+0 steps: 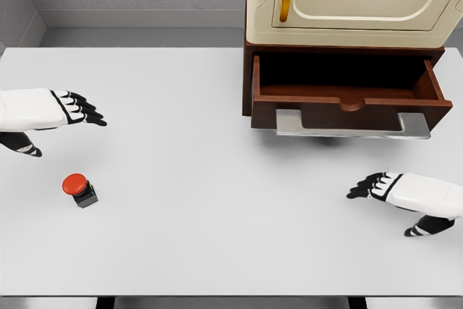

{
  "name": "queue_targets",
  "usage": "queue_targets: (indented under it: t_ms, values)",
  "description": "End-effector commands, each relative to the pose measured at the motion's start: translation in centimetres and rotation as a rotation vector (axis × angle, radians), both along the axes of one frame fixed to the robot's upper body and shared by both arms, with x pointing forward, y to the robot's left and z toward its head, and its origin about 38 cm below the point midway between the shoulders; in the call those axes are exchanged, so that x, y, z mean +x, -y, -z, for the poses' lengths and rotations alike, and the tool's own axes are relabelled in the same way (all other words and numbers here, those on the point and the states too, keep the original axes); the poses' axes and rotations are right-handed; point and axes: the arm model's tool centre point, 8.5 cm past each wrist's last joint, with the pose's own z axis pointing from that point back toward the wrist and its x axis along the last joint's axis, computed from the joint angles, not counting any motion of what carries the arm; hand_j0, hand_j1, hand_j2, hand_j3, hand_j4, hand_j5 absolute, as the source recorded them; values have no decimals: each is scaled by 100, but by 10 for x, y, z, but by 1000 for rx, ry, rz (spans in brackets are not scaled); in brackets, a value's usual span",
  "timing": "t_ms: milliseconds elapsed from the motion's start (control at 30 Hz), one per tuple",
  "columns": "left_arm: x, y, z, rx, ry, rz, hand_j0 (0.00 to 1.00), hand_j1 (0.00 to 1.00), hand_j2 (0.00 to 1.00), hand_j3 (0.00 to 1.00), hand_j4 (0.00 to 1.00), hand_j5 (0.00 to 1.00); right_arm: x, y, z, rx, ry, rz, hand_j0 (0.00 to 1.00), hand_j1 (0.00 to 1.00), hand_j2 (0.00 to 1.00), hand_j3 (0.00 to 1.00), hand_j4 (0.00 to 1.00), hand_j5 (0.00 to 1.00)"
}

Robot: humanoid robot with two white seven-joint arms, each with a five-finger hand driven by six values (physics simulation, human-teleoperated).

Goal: Put the switch into the drawer with left arm, and close the drawer with right arm

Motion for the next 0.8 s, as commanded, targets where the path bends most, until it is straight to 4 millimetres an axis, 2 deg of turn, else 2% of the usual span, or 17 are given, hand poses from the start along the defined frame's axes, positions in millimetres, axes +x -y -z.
queue_targets:
  t_ms: [0,167,200,233,267,300,333,400,467,533,633,700,767]
  values:
    - [0,-1,-1,-3,-1,-4,100,100,100,100,100,100,0,-1,0,8,-3,1,100,100,100,100,100,100]
    - [-1,-4,-3,6,-1,-10,100,100,100,100,100,100,4,-2,-5,12,16,1,100,100,100,100,100,100]
    - [-3,-2,2,7,-15,-1,100,100,100,100,100,100,4,-1,-5,12,14,1,100,100,100,100,100,100]
    - [-9,4,16,16,-55,19,100,100,100,100,100,100,4,-1,-6,12,14,1,100,100,100,100,100,100]
    - [-12,6,25,22,-83,28,100,100,100,100,100,100,4,1,-7,10,16,4,85,85,85,85,85,85]
    - [-15,9,34,21,-106,36,100,100,100,100,100,100,5,2,-9,13,17,6,76,76,76,76,76,76]
    - [-21,11,43,33,-138,48,100,100,100,100,100,100,7,4,-14,16,31,14,60,60,60,60,60,60]
    - [-23,11,48,40,-151,53,100,100,100,100,100,100,12,13,-32,31,79,45,49,49,49,49,49,49]
    - [-26,11,53,48,-168,57,100,100,100,100,100,100,12,26,-48,62,117,90,48,48,48,48,48,48]
    - [-30,9,57,77,-195,58,100,100,100,100,100,100,1,46,-57,87,132,159,49,49,49,49,49,49]
    - [-33,12,61,76,-207,69,100,100,100,100,100,100,-5,48,-51,128,100,173,50,50,50,50,50,50]
    - [-33,11,60,78,-205,68,100,100,100,100,100,100,-4,52,-62,156,125,189,50,50,50,50,50,50]
    - [-33,13,62,86,-202,74,100,100,100,100,100,100,-5,53,-62,183,143,207,51,51,51,51,51,51]
